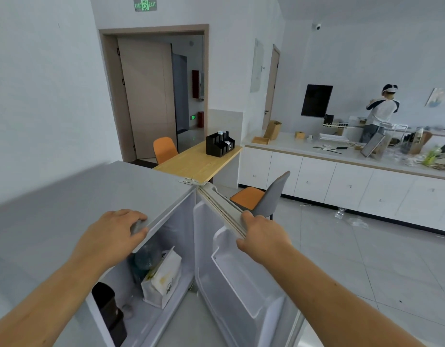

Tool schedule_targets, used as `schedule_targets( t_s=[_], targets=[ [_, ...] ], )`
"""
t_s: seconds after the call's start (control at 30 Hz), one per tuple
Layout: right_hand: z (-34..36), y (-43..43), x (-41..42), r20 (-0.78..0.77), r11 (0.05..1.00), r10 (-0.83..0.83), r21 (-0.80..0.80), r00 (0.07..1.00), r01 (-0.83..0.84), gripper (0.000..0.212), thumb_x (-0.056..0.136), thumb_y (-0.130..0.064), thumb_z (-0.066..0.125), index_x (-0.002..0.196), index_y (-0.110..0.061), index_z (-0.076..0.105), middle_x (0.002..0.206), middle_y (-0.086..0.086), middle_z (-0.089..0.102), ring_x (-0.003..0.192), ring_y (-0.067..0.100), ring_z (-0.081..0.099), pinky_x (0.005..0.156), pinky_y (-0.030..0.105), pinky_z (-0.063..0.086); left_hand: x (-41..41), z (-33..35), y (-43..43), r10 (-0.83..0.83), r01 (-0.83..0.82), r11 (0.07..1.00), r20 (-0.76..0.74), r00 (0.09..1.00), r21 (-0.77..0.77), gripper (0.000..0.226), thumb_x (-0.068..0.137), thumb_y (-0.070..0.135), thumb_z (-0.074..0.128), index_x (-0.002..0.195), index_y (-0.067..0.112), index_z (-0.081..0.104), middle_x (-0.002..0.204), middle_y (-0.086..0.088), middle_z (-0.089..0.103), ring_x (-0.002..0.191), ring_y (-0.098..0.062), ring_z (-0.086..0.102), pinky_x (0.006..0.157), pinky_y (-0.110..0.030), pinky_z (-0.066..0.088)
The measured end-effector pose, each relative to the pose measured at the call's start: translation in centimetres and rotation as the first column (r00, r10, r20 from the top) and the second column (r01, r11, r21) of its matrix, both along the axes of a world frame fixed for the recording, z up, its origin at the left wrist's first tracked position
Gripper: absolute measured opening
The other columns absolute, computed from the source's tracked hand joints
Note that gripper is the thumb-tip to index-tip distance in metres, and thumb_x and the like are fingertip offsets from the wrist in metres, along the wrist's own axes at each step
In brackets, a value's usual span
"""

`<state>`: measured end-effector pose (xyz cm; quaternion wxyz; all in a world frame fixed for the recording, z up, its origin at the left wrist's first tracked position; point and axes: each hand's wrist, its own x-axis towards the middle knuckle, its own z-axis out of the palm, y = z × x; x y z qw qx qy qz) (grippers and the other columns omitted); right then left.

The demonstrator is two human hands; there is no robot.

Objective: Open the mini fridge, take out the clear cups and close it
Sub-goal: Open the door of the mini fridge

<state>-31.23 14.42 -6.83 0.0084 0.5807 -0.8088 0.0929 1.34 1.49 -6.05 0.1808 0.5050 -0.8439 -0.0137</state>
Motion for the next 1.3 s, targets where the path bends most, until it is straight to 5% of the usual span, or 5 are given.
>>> schedule_targets(
  t_s=[0.33, 0.53, 0.7, 0.97, 1.3],
  targets=[
    [-0.9, 0.4, -3.7, -0.041, 0.996, -0.03, -0.081, 0.999, 0.026, 0.038, 0.088, -0.058, 0.058, 0.105, -0.034, 0.035, 0.079, -0.009, 0.044, 0.064, 0.012, 0.05, 0.048, 0.03, 0.04, -0.1, 0.4, 0.3, 0.014, -0.014, 1.0, 0.018, 1.0, -0.001, 0.041, 0.1, 0.051, 0.054, 0.135, 0.032, 0.063, 0.134, 0.008, 0.066, 0.119, -0.019, 0.057, 0.096, -0.044, 0.055],
    [-2.2, 1.4, -5.4, -0.212, 0.991, -0.079, -0.121, 0.974, 0.054, 0.052, 0.1, -0.059, 0.04, 0.143, -0.032, 0.03, 0.106, 0.004, 0.057, 0.084, 0.026, 0.058, 0.062, 0.037, 0.043, -0.8, 0.4, 0.7, 0.025, -0.025, 1.0, 0.037, 0.999, -0.001, 0.039, 0.103, 0.045, 0.051, 0.139, 0.033, 0.06, 0.141, 0.01, 0.061, 0.127, -0.021, 0.052, 0.097, -0.044, 0.053],
    [-2.7, 1.3, -6.9, -0.309, 0.983, -0.144, -0.155, 0.94, 0.1, 0.051, 0.098, -0.061, 0.041, 0.137, -0.027, 0.038, 0.106, 0.003, 0.059, 0.088, 0.025, 0.052, 0.068, 0.039, 0.039, -0.7, 0.2, 0.7, 0.026, -0.025, 1.0, 0.033, 0.999, -0.014, 0.041, 0.102, 0.044, 0.052, 0.14, 0.032, 0.059, 0.141, 0.01, 0.062, 0.126, -0.021, 0.054, 0.096, -0.042, 0.054],
    [-2.0, -0.1, -9.1, -0.284, 0.979, -0.204, -0.082, 0.937, 0.188, 0.064, 0.095, -0.065, 0.045, 0.15, -0.037, 0.026, 0.122, 0.006, 0.058, 0.105, 0.032, 0.055, 0.08, 0.045, 0.041, -0.6, 0.0, 0.3, 0.044, -0.044, 0.999, 0.024, 0.999, 0.014, 0.048, 0.097, 0.052, 0.057, 0.142, 0.033, 0.057, 0.145, 0.008, 0.061, 0.129, -0.024, 0.054, 0.1, -0.046, 0.052],
    [-1.9, -0.8, -10.0, -0.274, 0.967, -0.253, -0.072, 0.928, 0.243, 0.057, 0.095, -0.059, 0.051, 0.144, -0.037, 0.032, 0.12, 0.003, 0.058, 0.106, 0.031, 0.055, 0.075, 0.045, 0.031, -0.8, 0.2, 0.6, 0.047, -0.046, 0.999, 0.047, 0.998, -0.009, 0.047, 0.097, 0.051, 0.057, 0.141, 0.035, 0.056, 0.144, 0.011, 0.061, 0.125, -0.021, 0.054, 0.097, -0.043, 0.052]
  ],
)
